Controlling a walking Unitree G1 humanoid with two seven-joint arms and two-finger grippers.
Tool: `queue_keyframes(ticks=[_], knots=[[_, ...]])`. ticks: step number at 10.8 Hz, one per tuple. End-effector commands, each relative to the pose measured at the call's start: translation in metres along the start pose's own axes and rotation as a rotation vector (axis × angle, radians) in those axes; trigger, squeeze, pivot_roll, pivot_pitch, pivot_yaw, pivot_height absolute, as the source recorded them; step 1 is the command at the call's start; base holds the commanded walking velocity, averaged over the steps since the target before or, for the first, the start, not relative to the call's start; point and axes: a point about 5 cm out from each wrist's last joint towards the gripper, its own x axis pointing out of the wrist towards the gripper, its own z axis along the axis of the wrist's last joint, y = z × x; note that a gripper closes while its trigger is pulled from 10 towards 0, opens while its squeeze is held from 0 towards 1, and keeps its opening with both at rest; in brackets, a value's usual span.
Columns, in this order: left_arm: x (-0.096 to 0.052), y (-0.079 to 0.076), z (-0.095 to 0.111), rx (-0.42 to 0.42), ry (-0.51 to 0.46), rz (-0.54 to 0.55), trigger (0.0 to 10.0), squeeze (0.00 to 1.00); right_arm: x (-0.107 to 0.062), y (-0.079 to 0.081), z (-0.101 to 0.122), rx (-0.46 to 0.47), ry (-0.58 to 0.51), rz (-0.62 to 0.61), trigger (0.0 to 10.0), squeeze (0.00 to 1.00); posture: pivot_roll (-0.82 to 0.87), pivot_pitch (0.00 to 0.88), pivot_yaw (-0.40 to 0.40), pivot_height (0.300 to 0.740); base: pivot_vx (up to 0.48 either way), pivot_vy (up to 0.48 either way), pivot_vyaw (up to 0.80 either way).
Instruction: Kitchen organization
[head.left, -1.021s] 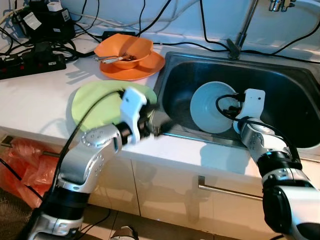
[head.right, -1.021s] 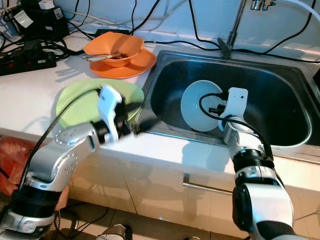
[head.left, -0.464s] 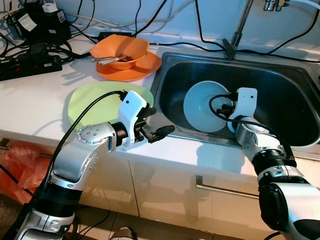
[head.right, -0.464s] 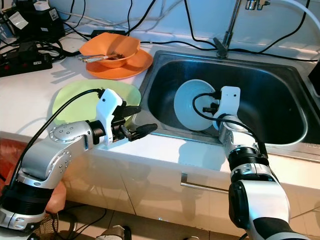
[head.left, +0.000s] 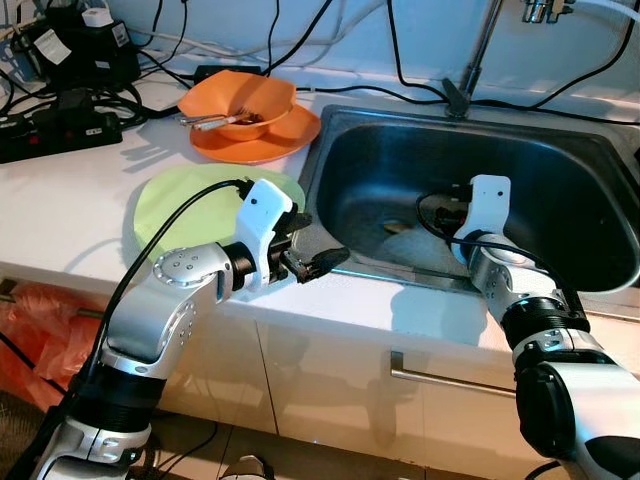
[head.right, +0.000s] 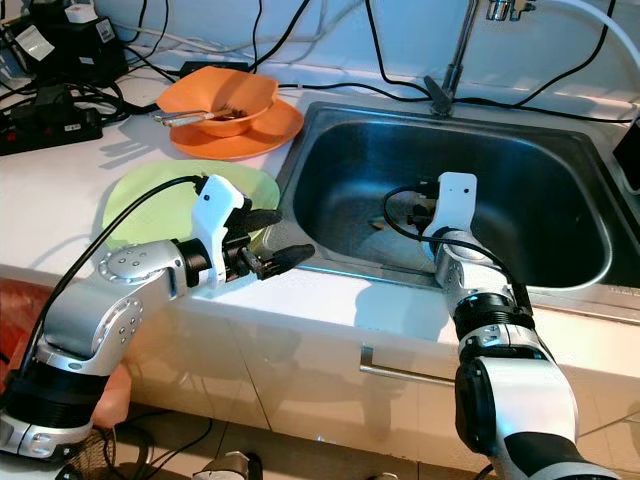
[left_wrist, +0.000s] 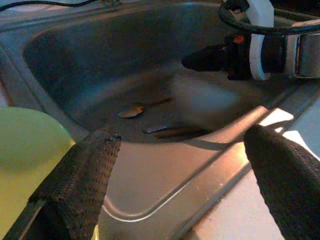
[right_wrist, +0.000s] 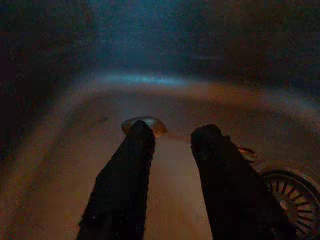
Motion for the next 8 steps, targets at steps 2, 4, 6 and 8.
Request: queue_keyframes(ticks=[2, 4, 6, 8], knots=[[-0.001, 0.004, 0.003, 0.003, -0.004, 0.02, 10.0, 1.0, -0.001, 0.002, -0.021, 0.008, 0.078, 0.004, 10.0, 1.0, 0.12, 0.082, 0.008, 0.74, 0.0, 0.0, 0.0], [-0.003, 0.006, 0.004, 0.014, -0.011, 0.052, 10.0, 1.0, -0.001, 0.001, -0.02, 0.002, 0.068, -0.013, 10.0, 1.0, 0.12, 0.079, 0.008, 0.74, 0.0, 0.0, 0.0], [-0.016, 0.022, 0.016, 0.01, -0.134, 0.228, 10.0, 1.0, -0.001, 0.009, -0.001, -0.025, -0.074, 0.008, 10.0, 1.0, 0.12, 0.081, 0.007, 0.74, 0.0, 0.0, 0.0], [-0.032, 0.038, 0.027, 0.022, -0.284, 0.448, 10.0, 1.0, -0.004, 0.031, 0.008, -0.007, -0.15, 0.098, 10.0, 1.0, 0.13, 0.084, 0.001, 0.74, 0.0, 0.0, 0.0]])
